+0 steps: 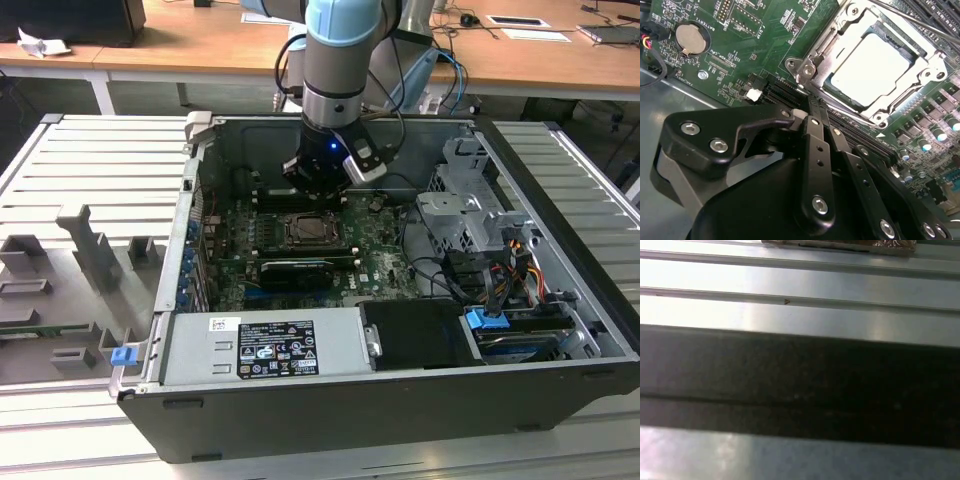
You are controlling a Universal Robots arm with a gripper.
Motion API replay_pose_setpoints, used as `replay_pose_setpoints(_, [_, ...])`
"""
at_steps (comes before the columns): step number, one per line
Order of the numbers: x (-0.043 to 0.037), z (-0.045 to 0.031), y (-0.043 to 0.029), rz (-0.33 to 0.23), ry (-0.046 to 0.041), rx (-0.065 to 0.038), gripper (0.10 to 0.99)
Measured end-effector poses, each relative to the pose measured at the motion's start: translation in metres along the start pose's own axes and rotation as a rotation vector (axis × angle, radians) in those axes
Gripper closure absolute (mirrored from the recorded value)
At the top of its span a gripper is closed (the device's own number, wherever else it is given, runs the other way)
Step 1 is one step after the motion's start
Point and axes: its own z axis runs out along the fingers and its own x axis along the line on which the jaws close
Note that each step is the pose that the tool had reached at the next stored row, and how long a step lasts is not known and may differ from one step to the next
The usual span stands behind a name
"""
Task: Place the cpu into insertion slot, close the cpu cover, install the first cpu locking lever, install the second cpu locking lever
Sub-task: 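Install the first cpu locking lever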
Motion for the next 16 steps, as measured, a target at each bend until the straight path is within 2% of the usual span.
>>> replay_pose_setpoints(14, [0.0, -0.0009, 0.0001, 0.0, -0.0001, 0.0, 0.98])
replay_pose_setpoints(16, [0.0, -0.0002, 0.0, 0.0, 0.0003, 0.004, 0.98])
